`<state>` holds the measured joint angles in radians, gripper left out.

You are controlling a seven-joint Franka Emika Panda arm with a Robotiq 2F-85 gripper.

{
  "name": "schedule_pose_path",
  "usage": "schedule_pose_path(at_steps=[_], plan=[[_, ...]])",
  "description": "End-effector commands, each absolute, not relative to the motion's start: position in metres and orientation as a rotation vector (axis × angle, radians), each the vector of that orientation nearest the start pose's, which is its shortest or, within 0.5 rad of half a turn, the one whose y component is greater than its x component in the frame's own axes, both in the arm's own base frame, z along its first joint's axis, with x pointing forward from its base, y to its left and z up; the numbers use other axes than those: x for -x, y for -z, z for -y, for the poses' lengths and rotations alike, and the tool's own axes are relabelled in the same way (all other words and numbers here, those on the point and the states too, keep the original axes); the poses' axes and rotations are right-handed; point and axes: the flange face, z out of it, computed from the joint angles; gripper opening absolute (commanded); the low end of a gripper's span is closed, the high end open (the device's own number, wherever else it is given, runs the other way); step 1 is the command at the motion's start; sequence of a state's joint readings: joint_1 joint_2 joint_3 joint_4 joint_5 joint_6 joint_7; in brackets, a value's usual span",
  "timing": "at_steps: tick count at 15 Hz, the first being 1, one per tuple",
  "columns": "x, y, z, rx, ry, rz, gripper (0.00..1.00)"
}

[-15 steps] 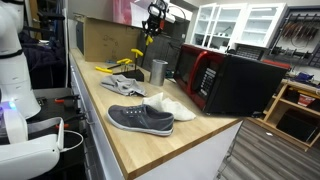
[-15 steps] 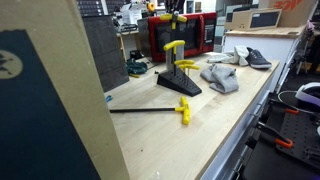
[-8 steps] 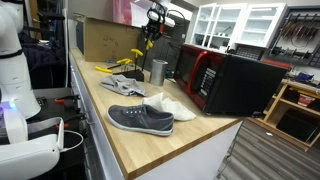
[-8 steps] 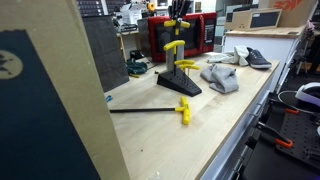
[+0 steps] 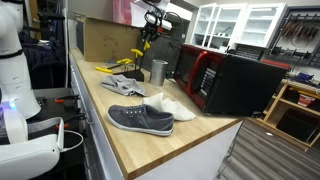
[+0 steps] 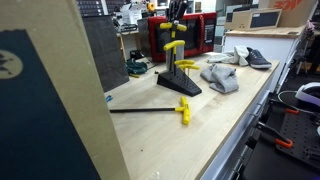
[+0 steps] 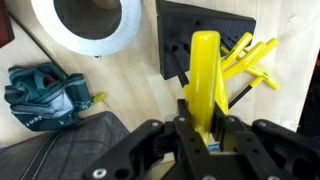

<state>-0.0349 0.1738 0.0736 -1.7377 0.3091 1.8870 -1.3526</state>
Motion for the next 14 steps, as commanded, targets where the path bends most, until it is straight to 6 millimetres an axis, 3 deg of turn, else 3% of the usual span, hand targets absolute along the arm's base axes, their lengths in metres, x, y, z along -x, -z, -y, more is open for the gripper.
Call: schedule_pose_path(at_steps=[1, 9, 14], plan=[[-0.603, -0.485, -0.051, 2.28, 0.293, 1.733, 0.06], [-0.603, -0.48, -0.047, 2.297, 0.267, 1.734, 0.06], [-0.606, -0.466, -0.039, 2.309, 0.25, 1.733, 0.06]])
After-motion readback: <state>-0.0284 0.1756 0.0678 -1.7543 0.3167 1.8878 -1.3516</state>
